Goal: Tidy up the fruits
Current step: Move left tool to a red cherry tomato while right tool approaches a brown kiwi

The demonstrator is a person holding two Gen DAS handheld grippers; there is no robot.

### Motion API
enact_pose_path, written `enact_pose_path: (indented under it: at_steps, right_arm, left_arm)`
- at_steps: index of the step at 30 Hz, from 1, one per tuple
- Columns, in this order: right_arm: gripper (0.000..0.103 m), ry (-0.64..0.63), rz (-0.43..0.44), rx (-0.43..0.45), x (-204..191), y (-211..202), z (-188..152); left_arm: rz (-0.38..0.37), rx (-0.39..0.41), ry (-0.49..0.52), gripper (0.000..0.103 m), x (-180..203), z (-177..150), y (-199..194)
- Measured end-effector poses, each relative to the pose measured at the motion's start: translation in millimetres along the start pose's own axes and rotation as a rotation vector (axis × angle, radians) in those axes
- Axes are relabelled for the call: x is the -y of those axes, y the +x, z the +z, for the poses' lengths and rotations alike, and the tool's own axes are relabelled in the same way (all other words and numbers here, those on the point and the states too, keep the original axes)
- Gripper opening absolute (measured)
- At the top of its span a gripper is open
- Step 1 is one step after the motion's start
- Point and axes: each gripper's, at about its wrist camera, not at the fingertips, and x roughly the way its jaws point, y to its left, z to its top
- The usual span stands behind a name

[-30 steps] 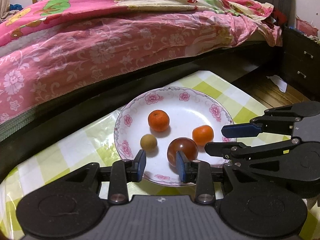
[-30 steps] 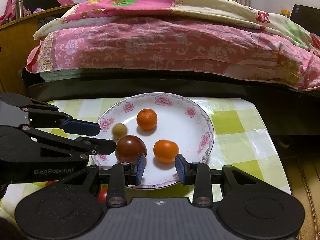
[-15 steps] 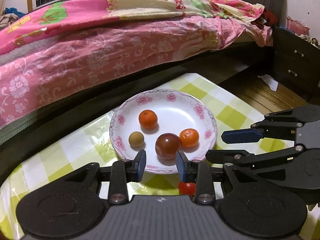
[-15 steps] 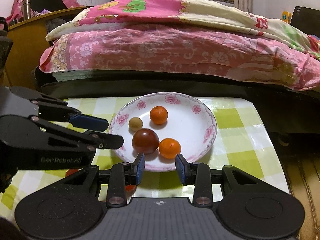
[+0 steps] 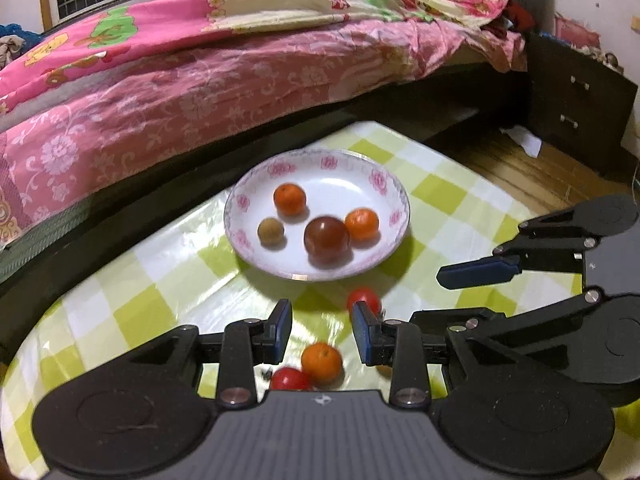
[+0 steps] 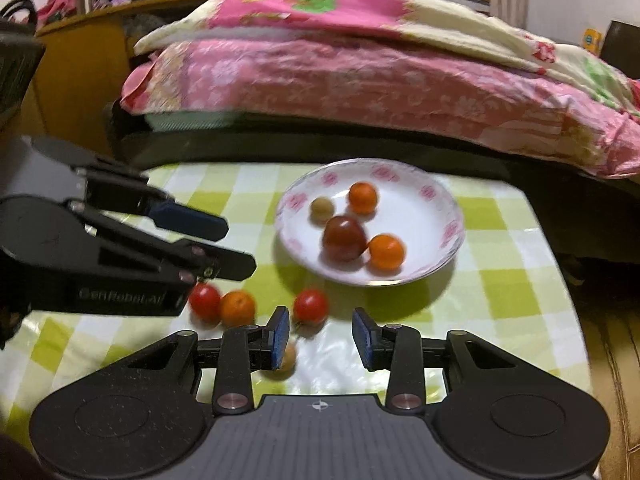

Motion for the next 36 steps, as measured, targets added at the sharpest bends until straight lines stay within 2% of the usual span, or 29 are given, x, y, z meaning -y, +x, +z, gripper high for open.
enact_pose_path:
  at_steps: [11,21,36]
  right_arm:
    - [0.037,-0.045,0.050,-0.057,-17,15,-12]
    - [0.037,-0.064,0.072,-0.073,-18,29,-13]
    - [0.035,-0.083,0.081,-0.117,-17,47,-18]
  left_arm:
    - [-0.014,-0.085,0.066,0.041,-4,-35,1]
    - [0.011,-0.092,0.057,0.041,-13,-36,11]
    - [0.009,-0.137,0.048,0.041,-20,-37,38]
